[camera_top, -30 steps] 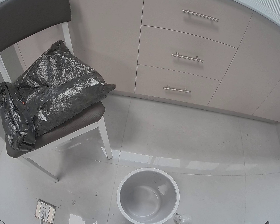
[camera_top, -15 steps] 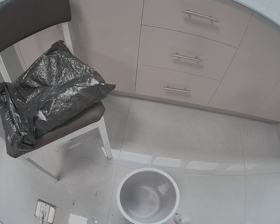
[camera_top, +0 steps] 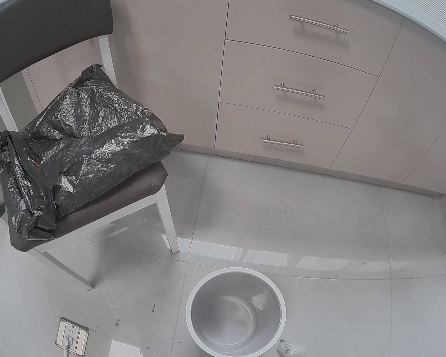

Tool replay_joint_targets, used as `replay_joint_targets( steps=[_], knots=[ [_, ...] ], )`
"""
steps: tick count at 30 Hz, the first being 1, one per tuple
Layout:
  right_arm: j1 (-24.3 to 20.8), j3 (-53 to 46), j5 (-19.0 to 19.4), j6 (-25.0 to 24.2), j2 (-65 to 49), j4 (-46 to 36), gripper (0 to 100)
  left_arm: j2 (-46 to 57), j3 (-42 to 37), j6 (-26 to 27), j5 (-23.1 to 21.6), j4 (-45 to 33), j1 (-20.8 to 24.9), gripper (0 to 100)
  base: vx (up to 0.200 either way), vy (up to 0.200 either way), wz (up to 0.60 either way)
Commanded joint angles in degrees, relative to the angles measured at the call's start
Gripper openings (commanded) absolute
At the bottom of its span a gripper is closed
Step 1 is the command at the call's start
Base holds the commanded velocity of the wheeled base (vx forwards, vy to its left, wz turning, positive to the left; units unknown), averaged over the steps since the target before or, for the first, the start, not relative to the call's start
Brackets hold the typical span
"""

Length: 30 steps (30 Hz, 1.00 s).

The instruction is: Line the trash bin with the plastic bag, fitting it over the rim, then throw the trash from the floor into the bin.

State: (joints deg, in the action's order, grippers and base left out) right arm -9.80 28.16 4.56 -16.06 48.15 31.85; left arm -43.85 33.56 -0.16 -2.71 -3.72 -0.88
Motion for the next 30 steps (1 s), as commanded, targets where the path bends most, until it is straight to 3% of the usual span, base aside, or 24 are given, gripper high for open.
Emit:
replay_joint_targets(
  steps=[1, 3, 5, 7, 9, 12, 13, 15, 19, 22, 23, 26, 30],
  knots=[
    [0.22, -4.25, 0.8, -1.7, 16.62, 10.25, 100, -27.96, 8.36, 6.49, 0.6, 4.77, -5.19, 100, 0.0, 0.0, 0.0],
    [0.22, -4.25, 0.8, -1.61, 15.22, 10.25, 100, -28.92, 8.71, 13.08, 2.27, 5.48, -7.82, 100, 0.0, 0.0, 0.0],
    [0.05, -4.25, 0.98, -1.61, 13.02, 9.98, 100, -29.36, 9.77, 25.3, 4.73, 6.53, -13.27, 100, 0.0, 0.0, 0.0],
    [-0.04, -3.99, 1.15, -1.52, 11.26, 9.81, 100, -29.98, 11.0, 33.12, 4.82, 7.85, -16.52, 100, 0.0, 0.0, 0.0],
    [-0.04, -3.9, 1.15, -1.52, 9.94, 9.54, 100, -30.59, 12.05, 37.78, 4.46, 8.73, -17.4, 100, 0.0, 0.0, 0.0],
    [-0.04, -3.81, 1.15, -1.52, 9.33, 9.54, 100, -32.7, 13.37, 50.52, 3.15, 9.34, -19.34, 100, 0.0, 0.0, 0.0],
    [-0.04, -3.81, 1.15, -1.52, 9.33, 9.54, 100, -32.79, 13.46, 51.22, 3.06, 9.34, -19.43, 100, 0.0, 0.0, 0.0],
    [-0.04, -3.99, 1.15, -1.52, 9.33, 9.45, 100, -33.85, 13.64, 60.8, 0.95, 10.4, -20.39, 100, 0.0, 0.0, 0.0],
    [0.05, -4.17, 1.15, -1.52, 9.94, 9.45, 100, -33.93, 12.49, 68.36, -4.85, 10.49, -20.48, 100, 0.0, 0.0, 0.0],
    [0.05, -4.17, 1.15, -1.52, 10.03, 9.45, 100, -33.93, 11.44, 71.97, -5.82, 10.57, -21.18, 100, 0.0, 0.0, 0.0],
    [-0.04, -4.08, 1.24, -1.61, 10.12, 9.45, 100, -34.11, 10.91, 75.74, -6.17, 10.57, -22.94, 100, 0.0, 0.0, 0.0],
    [-0.04, -4.17, 1.24, -1.61, 10.12, 9.37, 100, -34.64, 10.65, 77.59, -6.52, 10.57, -23.2, 100, 0.0, 0.0, 0.0],
    [-0.04, -4.34, 1.24, -1.7, 10.65, 9.28, 100, -35.87, 9.15, 77.94, -10.57, 10.57, -22.68, 100, 0.0, 0.0, 0.0]
  ],
)
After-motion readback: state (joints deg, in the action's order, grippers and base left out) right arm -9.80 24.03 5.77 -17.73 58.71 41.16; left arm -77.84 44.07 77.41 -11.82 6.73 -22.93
